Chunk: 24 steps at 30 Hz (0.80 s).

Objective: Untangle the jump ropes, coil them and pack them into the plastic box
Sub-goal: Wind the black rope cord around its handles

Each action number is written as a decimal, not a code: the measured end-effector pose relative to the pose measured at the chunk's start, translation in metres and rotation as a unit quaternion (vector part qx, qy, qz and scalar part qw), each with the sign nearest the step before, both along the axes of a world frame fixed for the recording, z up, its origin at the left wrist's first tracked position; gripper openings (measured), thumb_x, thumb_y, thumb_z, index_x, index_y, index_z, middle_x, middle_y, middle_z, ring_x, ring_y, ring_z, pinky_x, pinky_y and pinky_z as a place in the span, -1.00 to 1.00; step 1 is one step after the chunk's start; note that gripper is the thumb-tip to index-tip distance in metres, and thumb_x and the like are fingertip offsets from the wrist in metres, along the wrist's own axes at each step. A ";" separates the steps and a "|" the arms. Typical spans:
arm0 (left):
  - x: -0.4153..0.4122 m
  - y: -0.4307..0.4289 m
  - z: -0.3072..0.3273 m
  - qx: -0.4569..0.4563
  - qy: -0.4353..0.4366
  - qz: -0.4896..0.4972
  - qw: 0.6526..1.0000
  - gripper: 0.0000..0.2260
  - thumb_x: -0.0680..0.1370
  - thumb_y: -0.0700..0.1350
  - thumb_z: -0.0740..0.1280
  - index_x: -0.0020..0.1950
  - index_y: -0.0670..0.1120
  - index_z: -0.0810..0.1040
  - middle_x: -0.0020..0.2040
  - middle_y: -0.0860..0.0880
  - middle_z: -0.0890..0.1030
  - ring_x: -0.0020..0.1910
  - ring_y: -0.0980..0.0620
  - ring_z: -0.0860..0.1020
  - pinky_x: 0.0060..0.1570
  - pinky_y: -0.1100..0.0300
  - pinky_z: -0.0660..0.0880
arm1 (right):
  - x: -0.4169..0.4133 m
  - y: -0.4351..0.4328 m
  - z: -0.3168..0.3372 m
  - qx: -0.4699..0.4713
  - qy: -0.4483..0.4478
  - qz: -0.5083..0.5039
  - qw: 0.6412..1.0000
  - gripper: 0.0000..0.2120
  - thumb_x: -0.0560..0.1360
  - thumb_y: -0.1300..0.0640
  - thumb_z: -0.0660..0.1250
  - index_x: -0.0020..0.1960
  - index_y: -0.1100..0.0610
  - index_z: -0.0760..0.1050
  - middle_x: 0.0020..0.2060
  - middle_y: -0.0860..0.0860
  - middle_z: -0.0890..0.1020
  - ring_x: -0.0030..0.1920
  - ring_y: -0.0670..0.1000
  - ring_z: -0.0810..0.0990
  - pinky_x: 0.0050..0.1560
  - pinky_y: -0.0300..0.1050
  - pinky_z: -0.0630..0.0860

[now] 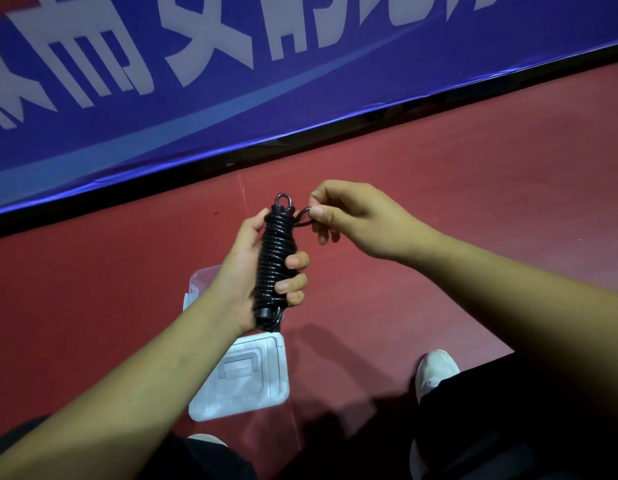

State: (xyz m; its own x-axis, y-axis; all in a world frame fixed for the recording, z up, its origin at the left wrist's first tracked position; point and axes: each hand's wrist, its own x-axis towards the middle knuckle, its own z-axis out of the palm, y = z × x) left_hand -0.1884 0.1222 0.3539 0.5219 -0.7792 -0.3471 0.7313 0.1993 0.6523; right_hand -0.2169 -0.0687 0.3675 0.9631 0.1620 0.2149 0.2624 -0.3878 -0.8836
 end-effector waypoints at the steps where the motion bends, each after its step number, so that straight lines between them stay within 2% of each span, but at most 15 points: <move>1: 0.000 -0.001 0.001 0.006 -0.020 0.014 1.000 -0.65 0.59 0.27 0.05 0.24 0.12 0.38 -0.42 -0.02 0.38 -0.64 0.06 0.31 -0.55 0.28 0.37 | 0.000 0.003 0.001 0.047 0.016 -0.009 0.999 -0.88 0.63 0.22 0.23 -0.06 0.20 0.47 -0.32 0.01 0.59 -0.31 0.00 0.57 -0.24 -0.14 0.48; 4: 0.000 -0.002 0.003 0.027 -0.069 0.040 0.996 -0.66 0.59 0.25 0.08 0.15 0.08 0.47 -0.37 -0.06 0.41 -0.61 0.02 0.34 -0.51 0.24 0.37 | -0.002 0.013 0.000 0.196 0.072 -0.043 0.977 -0.83 0.64 0.23 0.22 -0.13 0.19 0.47 -0.38 0.06 0.54 -0.38 0.03 0.51 -0.31 -0.16 0.45; 6: 0.000 -0.001 0.003 0.042 -0.086 0.045 0.994 -0.64 0.59 0.23 0.09 0.12 0.05 0.53 -0.33 -0.09 0.43 -0.60 -0.01 0.36 -0.48 0.24 0.37 | -0.001 0.017 -0.001 0.256 0.101 -0.055 0.960 -0.82 0.63 0.23 0.23 -0.15 0.21 0.48 -0.40 0.10 0.50 -0.42 0.03 0.48 -0.35 -0.18 0.43; 10: -0.001 0.000 0.002 0.053 -0.104 0.054 0.992 -0.62 0.61 0.20 0.08 0.21 -0.01 0.48 -0.29 -0.12 0.45 -0.59 -0.03 0.37 -0.49 0.21 0.40 | -0.001 0.015 0.000 0.282 0.120 -0.055 0.950 -0.85 0.59 0.24 0.31 -0.17 0.22 0.48 -0.38 0.16 0.47 -0.44 0.03 0.47 -0.37 -0.19 0.41; 13: -0.003 -0.001 0.002 0.045 -0.127 0.063 0.989 -0.56 0.62 0.23 0.05 0.28 -0.03 0.45 -0.30 -0.12 0.43 -0.56 -0.04 0.40 -0.42 0.18 0.40 | -0.001 0.015 0.004 0.288 0.129 -0.053 0.947 -0.84 0.58 0.23 0.31 -0.17 0.22 0.46 -0.38 0.16 0.47 -0.44 0.03 0.46 -0.37 -0.18 0.41; 15: -0.003 0.000 0.001 0.045 -0.152 0.069 0.985 -0.54 0.59 0.31 0.06 0.26 0.00 0.41 -0.31 -0.10 0.43 -0.55 -0.04 0.41 -0.39 0.16 0.39 | -0.001 0.016 0.007 0.287 0.136 -0.052 0.947 -0.83 0.59 0.23 0.29 -0.18 0.21 0.46 -0.39 0.14 0.47 -0.44 0.03 0.46 -0.36 -0.16 0.40; 17: -0.003 0.002 0.002 0.053 -0.185 0.086 0.977 -0.59 0.57 0.30 0.14 0.16 0.00 0.38 -0.30 -0.10 0.45 -0.52 -0.05 0.43 -0.39 0.16 0.43 | -0.002 0.017 0.009 0.294 0.143 -0.056 0.943 -0.86 0.59 0.24 0.29 -0.16 0.21 0.45 -0.40 0.12 0.46 -0.44 0.02 0.46 -0.37 -0.17 0.40; 20: -0.003 0.002 0.005 0.067 -0.226 0.117 0.965 -0.80 0.62 0.15 0.20 0.09 0.04 0.40 -0.29 -0.16 0.50 -0.47 -0.09 0.46 -0.38 0.12 0.47 | -0.003 0.019 0.007 0.357 0.160 -0.059 0.918 -0.88 0.56 0.27 0.30 -0.16 0.20 0.48 -0.40 0.05 0.49 -0.40 -0.02 0.47 -0.37 -0.18 0.39; 24: -0.006 0.000 0.009 0.106 -0.245 0.110 0.957 -0.76 0.59 0.10 0.20 0.16 0.01 0.47 -0.24 -0.18 0.55 -0.42 -0.12 0.52 -0.35 0.10 0.49 | -0.003 0.021 0.007 0.444 0.170 -0.037 0.879 -0.87 0.58 0.30 0.25 -0.13 0.25 0.52 -0.23 0.08 0.64 -0.38 -0.02 0.46 -0.37 -0.20 0.42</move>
State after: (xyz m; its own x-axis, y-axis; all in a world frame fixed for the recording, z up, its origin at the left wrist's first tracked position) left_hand -0.1943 0.1225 0.3629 0.8059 -0.5711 -0.1564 0.2821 0.1380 0.9494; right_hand -0.2199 -0.0481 0.3743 0.9969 0.0101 -0.0782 -0.0731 0.4903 -0.8685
